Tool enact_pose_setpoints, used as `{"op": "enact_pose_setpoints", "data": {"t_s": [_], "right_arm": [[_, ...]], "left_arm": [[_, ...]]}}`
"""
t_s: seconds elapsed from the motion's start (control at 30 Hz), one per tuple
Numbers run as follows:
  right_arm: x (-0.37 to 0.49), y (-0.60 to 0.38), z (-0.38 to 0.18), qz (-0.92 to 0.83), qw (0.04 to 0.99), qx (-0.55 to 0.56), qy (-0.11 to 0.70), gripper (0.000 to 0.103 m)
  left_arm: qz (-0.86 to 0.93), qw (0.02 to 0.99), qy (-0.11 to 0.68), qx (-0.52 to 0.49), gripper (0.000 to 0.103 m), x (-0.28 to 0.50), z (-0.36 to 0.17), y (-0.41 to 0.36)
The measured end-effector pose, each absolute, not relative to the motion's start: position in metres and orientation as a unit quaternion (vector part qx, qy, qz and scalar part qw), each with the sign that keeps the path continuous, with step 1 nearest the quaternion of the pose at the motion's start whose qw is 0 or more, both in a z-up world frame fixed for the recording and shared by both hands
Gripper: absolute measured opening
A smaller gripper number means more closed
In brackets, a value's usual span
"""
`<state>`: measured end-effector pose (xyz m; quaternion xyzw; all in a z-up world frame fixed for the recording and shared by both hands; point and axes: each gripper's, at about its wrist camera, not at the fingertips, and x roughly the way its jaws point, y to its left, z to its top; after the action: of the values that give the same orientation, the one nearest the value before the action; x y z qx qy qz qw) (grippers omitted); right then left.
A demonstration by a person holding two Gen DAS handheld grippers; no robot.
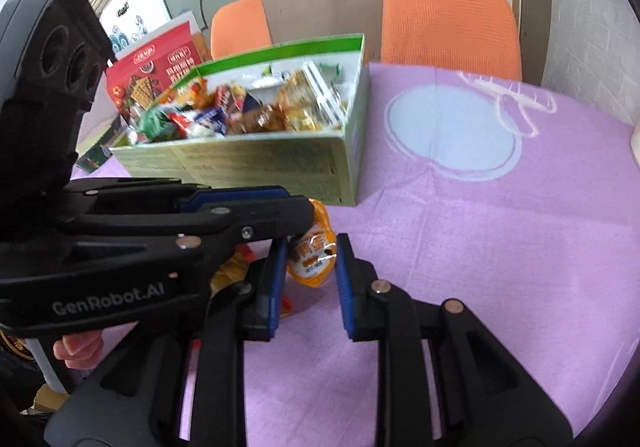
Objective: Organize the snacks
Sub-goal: 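Carry the orange jelly cup over the box and open the right gripper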
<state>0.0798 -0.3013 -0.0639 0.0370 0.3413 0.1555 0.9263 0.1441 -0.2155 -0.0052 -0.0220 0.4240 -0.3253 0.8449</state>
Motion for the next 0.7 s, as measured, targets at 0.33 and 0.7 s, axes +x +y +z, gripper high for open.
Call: {"op": "enact_pose_setpoints", "data": {"t_s": [0.33,0.7], "right_arm": [[0.114,-0.274,-0.012,0.178,0.938,0.041,0.295,0.026],[0.154,-0.245,-0.029,0.146,0.946,0.018,0.289,0.065]], "left_arm": [[-0.297,0.881,0.369,0.002,0.016,0.173,0.053,-0.175],[-0.235,0.894,0.381,0.023,0.051,0.211,0.034,-0.142]]}}
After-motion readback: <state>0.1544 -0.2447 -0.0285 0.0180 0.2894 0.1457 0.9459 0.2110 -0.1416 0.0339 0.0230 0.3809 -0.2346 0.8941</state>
